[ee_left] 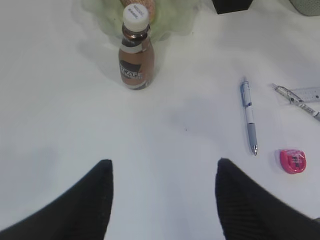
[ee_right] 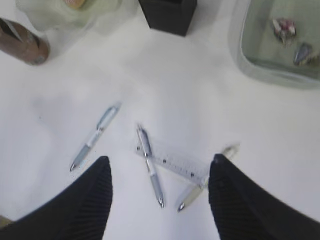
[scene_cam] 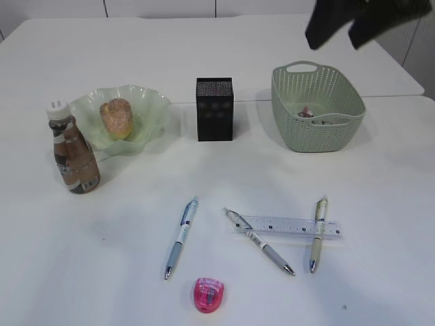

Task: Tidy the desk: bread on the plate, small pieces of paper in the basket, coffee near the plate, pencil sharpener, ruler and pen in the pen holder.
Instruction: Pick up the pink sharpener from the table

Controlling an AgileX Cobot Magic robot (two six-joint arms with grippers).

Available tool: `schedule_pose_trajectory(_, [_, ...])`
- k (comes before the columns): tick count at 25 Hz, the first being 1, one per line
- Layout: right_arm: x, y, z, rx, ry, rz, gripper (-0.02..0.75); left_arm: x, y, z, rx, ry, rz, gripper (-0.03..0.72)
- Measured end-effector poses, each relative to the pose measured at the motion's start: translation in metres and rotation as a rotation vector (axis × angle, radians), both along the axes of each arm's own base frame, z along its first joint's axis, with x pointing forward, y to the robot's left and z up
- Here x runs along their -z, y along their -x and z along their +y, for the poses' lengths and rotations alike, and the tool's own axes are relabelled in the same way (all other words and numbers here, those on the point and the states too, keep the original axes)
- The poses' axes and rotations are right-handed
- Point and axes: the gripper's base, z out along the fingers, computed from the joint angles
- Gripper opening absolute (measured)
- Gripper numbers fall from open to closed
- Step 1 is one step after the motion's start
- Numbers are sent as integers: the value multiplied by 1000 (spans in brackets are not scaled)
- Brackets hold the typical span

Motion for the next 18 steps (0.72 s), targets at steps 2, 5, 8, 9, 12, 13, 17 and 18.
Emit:
schedule_pose_trajectory(2, [12, 27, -7, 13, -3, 58, 480, -1, 1, 0, 1, -2, 6, 453])
schedule_pose_trajectory(5, [35, 61, -13, 13, -34, 157, 480, 0, 2, 0, 3, -6, 27, 453])
schedule_pose_trajectory(8, [54, 82, -13, 7, -84, 242, 480, 0, 4, 0, 6, -9, 48, 453])
schedule_pose_trajectory(9, [58, 88, -13, 7, -104, 262, 480, 0, 5, 1, 7, -11, 57, 451])
schedule_pose_trajectory(12, [75, 111, -11, 4, -185, 351, 479, 1, 8, 1, 12, -15, 92, 449])
schedule_pose_trajectory(13, [75, 111, -11, 4, -185, 351, 479, 2, 9, 1, 13, -19, 106, 449])
schedule_pose_trajectory(17, [86, 117, -13, 10, -174, 378, 479, 5, 13, 1, 20, -28, 164, 448])
schedule_pose_trajectory(18, [86, 117, -14, 11, -170, 377, 480, 5, 14, 1, 21, -30, 172, 448])
